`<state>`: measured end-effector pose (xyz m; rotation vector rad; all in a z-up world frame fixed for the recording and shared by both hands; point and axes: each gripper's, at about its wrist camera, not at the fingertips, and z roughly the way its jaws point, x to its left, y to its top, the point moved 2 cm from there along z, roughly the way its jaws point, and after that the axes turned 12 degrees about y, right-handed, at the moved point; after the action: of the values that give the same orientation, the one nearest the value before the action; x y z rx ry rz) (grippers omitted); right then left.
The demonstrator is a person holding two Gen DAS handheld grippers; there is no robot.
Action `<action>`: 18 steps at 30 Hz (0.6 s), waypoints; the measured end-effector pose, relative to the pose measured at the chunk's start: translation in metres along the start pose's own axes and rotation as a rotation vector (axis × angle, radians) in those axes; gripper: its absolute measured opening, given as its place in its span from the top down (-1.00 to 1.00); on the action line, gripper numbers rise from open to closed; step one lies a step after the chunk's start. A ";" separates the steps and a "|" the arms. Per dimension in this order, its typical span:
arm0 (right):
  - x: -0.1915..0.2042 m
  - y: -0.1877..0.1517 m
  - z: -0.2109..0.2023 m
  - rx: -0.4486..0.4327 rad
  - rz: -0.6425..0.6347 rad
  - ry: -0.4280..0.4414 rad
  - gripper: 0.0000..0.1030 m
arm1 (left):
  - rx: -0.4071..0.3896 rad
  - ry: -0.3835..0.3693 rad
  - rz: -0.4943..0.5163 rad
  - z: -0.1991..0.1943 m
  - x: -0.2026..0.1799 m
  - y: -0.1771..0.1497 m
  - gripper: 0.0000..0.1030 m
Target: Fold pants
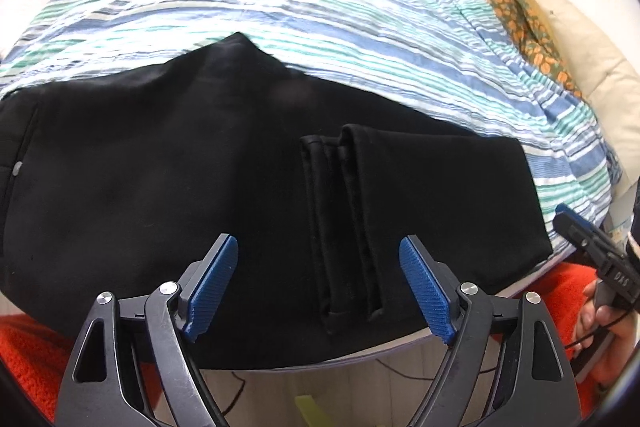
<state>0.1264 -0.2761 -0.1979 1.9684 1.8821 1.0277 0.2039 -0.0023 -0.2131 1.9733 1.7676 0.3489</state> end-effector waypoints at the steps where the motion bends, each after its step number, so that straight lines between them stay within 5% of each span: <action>1: -0.007 -0.007 0.010 0.036 0.019 -0.010 -0.67 | 0.007 0.006 -0.009 0.001 0.003 -0.001 -0.64; 3: -0.017 -0.014 0.015 0.061 0.027 -0.034 -0.62 | 0.008 0.014 -0.030 -0.001 0.010 0.000 -0.64; 8: -0.006 -0.002 -0.013 -0.079 -0.023 -0.041 -0.65 | -0.017 0.074 -0.074 -0.011 0.033 -0.001 -0.66; 13: -0.013 -0.005 -0.013 -0.074 0.024 -0.066 -0.65 | -0.034 0.165 -0.107 -0.020 0.063 -0.006 -0.66; 18: -0.017 -0.006 -0.015 -0.081 0.050 -0.070 -0.65 | -0.070 0.189 -0.298 -0.045 0.131 -0.003 -0.66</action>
<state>0.1135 -0.2956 -0.1966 1.9887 1.7359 1.0182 0.1978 0.1348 -0.1917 1.6416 2.1022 0.5003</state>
